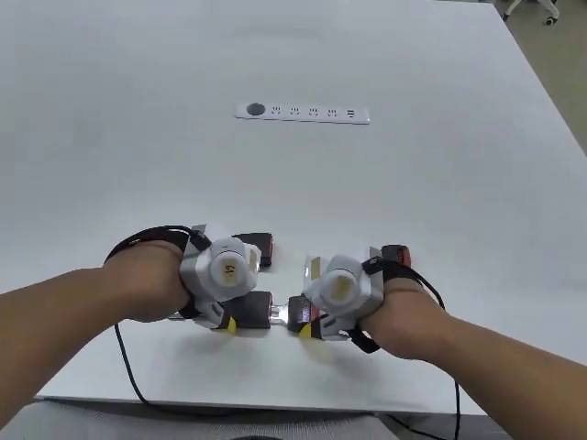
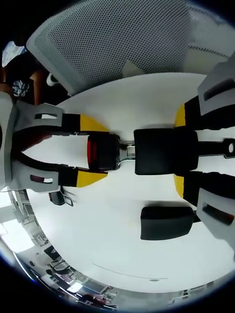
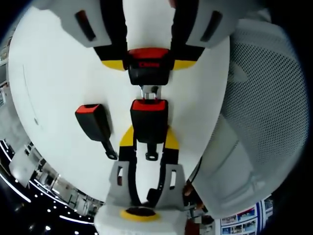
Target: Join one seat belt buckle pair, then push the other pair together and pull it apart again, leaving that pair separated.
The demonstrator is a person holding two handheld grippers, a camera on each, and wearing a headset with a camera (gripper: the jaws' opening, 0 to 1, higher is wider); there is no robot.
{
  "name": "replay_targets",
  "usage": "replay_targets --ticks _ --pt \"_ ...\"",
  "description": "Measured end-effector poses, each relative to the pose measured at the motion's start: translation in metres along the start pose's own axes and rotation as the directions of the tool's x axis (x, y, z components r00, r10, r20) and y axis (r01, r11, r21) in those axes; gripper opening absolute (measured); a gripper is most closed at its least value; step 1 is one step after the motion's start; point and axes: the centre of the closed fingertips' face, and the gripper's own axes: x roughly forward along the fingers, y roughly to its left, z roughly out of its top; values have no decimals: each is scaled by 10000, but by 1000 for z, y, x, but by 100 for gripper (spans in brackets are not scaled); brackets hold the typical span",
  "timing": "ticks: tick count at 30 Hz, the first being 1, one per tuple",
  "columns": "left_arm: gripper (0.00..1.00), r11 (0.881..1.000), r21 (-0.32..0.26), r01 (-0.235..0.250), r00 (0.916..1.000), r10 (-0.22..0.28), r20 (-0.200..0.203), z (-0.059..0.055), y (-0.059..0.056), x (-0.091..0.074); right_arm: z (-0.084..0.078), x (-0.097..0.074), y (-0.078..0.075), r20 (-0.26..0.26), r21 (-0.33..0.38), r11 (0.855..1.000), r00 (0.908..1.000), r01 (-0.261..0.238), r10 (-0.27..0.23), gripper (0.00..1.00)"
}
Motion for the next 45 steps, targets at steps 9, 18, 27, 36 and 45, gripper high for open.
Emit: replay_targets --ticks 9,18,27,36,45 --pt "31 10000 -53 -6 9986 9 520 -1 0 -1 10 6 0 96 -147 9999 9999 36 -35 33" --pt "31 9993 -368 -120 9984 140 554 -1 -1 -1 24 17 -5 52 -106 9999 10000 53 -53 32" --pt "31 9990 -422 -139 9987 159 481 0 1 0 20 16 -4 56 24 10000 10000 70 -70 32" --pt "31 9977 -664 -106 9997 120 200 -1 3 0 15 13 -2 -37 -305 9995 10000 -62 60 33" --pt "31 9985 -527 -112 9986 139 507 -1 2 0 15 12 -2 20 -428 9990 9999 -110 111 34"
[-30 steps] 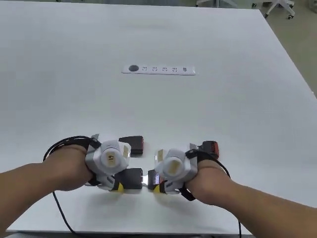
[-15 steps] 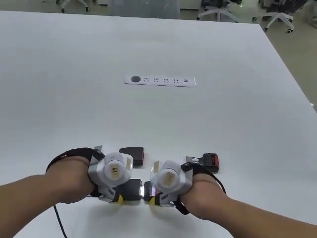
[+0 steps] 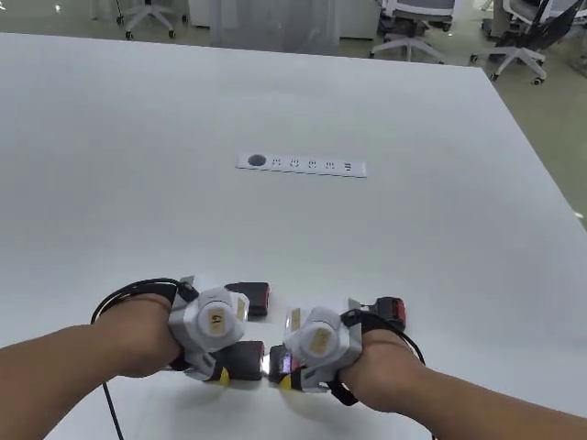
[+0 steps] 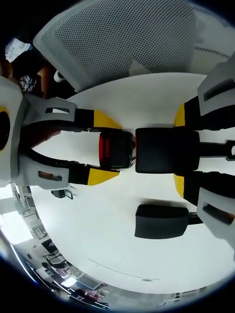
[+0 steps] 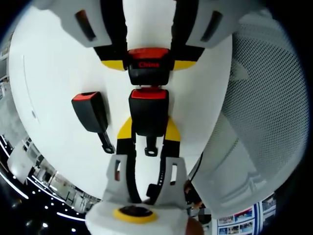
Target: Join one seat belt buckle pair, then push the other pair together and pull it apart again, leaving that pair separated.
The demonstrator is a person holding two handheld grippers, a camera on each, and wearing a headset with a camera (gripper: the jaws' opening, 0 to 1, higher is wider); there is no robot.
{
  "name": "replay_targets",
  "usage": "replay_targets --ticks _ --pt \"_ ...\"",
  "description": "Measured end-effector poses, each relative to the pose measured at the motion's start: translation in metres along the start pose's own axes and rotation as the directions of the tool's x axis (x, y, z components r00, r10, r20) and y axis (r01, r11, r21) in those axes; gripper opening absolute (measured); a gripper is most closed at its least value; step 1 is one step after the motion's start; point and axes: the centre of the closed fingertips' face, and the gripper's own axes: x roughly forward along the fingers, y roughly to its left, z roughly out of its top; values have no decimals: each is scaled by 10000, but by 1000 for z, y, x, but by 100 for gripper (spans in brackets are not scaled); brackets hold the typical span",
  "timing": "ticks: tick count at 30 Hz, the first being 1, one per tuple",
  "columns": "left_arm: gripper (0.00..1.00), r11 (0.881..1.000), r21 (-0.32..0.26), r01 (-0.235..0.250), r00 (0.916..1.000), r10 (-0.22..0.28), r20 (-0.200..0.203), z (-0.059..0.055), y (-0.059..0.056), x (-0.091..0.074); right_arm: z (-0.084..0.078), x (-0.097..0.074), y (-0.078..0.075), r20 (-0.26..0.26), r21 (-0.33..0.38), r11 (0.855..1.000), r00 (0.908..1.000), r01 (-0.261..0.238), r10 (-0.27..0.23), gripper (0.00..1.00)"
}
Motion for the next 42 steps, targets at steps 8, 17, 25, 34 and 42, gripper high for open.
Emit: replay_targets --ticks 8,17,25,34,42 --pt "32 9999 73 85 9999 -86 127 -1 0 0 0 0 0 83 244 9997 10000 -23 20 34" --pt "33 10000 -19 82 9999 -82 71 -1 0 -1 2 0 0 10 467 9989 10000 -70 70 35" --pt "34 10000 37 90 9998 -90 -193 0 0 0 1 0 1 367 888 9959 9992 -178 146 37" --pt "39 9979 -614 -200 9998 203 51 0 2 -1 6 0 7 879 1314 9912 9961 -152 36 45" --pt "57 9970 -764 -114 9999 116 20 -2 -6 -1 10 -5 4 1268 1152 9932 9919 -191 44 54"
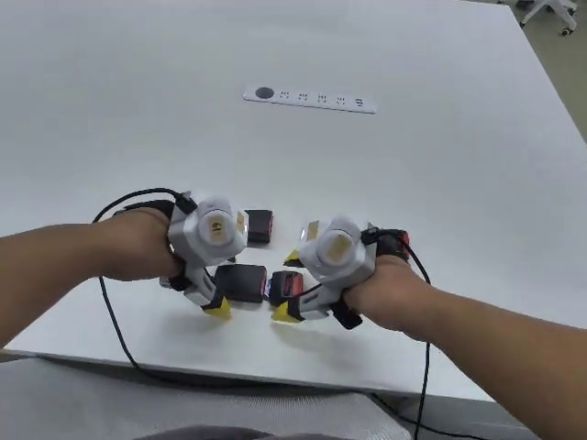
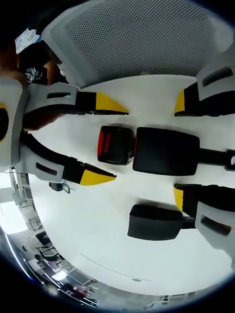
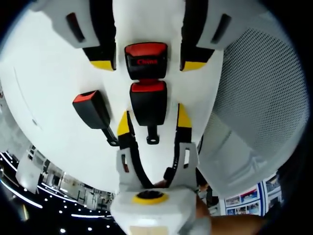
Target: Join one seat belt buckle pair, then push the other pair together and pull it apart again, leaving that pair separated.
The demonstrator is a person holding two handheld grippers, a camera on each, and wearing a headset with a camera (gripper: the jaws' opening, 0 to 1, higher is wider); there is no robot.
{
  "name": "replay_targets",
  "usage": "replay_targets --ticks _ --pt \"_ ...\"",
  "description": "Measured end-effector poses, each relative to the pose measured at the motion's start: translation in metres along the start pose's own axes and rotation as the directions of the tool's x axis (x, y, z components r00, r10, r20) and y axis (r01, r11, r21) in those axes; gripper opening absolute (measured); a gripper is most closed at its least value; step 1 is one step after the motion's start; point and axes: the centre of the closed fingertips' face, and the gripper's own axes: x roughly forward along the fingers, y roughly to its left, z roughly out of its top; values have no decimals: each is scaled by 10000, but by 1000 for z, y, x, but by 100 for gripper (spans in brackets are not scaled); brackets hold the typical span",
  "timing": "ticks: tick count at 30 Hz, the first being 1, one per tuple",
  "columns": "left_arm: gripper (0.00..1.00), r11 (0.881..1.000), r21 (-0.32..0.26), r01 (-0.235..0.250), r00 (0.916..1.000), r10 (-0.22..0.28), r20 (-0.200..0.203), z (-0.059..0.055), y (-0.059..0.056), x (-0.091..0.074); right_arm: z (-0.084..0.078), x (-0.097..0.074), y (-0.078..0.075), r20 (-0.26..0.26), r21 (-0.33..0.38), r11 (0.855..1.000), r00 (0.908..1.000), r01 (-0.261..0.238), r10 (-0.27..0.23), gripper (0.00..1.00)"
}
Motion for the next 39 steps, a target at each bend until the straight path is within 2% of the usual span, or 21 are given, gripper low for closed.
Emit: replay_targets --ticks 1,2,4,8,9,13,16,18,21,29,31,37,39 --pt "56 10000 -40 -55 10000 55 59 1 1 -5 1 -3 -3 120 19 9999 9998 153 -153 55" --pt "55 9996 -126 -250 9978 257 617 10 7 -10 2 -7 -4 208 120 9997 9996 199 -201 55" --pt "54 9973 -678 -293 9936 364 1067 17 11 -22 2 -12 -3 318 243 9995 9993 199 -207 57" --pt "54 9982 -457 -394 9875 459 1510 27 17 -37 4 -23 -1 381 133 9997 9990 213 -218 58" --pt "55 9980 -513 -372 9808 463 1893 35 19 -43 7 -27 -3 486 188 9996 9986 220 -228 59" --pt "55 9983 -310 -485 9684 546 2433 48 26 -50 10 -43 -12 793 351 9992 9966 176 -203 60" --pt "56 9983 -67 -585 9677 584 2453 51 32 -47 7 -51 -18 771 226 9994 9967 244 -261 60" --pt "58 9971 224 -725 9658 646 2511 53 38 -46 -3 -60 -26 637 187 9995 9976 254 -266 60" --pt "56 9973 301 -675 9695 585 2378 52 43 -42 -17 -72 -38 452 235 9990 9982 381 -391 61" --pt "54 9981 197 -587 9733 529 2233 48 64 -41 -56 -103 -59 -36 476 9955 9967 814 -814 60" --pt "54 9969 259 -746 9731 671 2204 47 71 -42 -66 -110 -69 -132 528 9941 9955 947 -941 60" --pt "51 9961 64 -882 9700 844 2281 45 93 -39 -92 -123 -81 -406 764 9899 9924 1193 -1164 57" --pt "51 9963 -16 -854 9718 836 2203 42 98 -35 -102 -126 -86 -646 706 9897 9907 1244 -1199 56"
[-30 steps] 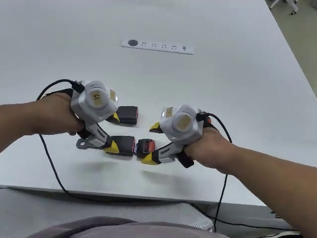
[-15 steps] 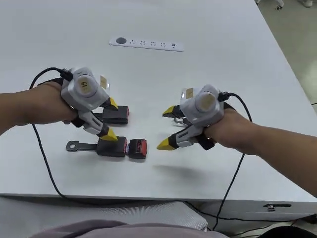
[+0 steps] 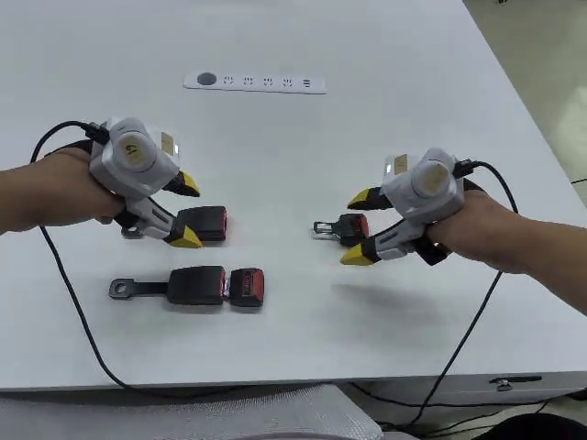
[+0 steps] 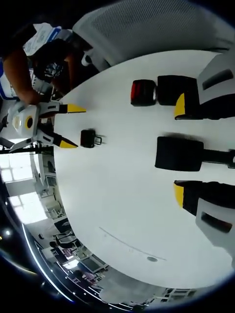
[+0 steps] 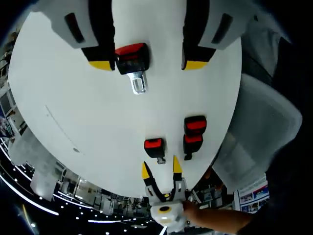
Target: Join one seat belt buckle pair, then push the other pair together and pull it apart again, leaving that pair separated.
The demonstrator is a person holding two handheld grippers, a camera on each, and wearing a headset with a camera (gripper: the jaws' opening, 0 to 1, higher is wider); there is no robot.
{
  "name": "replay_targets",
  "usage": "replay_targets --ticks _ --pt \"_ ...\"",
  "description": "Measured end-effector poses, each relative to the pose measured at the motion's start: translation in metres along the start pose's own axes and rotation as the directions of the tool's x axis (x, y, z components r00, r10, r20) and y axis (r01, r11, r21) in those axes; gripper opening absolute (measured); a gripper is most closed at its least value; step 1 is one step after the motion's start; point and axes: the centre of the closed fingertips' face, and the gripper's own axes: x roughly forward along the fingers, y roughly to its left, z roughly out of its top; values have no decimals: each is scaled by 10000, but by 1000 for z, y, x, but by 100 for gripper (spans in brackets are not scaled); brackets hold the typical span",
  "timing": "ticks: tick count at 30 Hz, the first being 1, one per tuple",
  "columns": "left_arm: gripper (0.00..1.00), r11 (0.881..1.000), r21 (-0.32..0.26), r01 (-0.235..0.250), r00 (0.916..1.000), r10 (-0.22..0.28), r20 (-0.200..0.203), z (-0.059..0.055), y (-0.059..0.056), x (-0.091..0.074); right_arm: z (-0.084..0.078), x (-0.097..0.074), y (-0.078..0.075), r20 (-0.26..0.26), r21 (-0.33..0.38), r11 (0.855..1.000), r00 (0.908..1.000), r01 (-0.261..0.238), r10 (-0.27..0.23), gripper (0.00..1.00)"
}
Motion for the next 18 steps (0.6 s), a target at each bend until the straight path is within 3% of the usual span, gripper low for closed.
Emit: replay_targets --ticks 3,9,18 --pt "46 9994 169 298 9991 -293 -296 -6 -1 5 -10 -1 -6 -234 61 10000 9997 -22 24 53" --pt "44 9998 134 174 9992 -168 -373 -12 11 6 -13 8 -15 -308 122 9998 9994 -128 132 48" --pt "39 9987 328 385 9953 -354 -906 -23 6 15 -14 18 -17 -439 -123 9987 9978 -494 488 41"
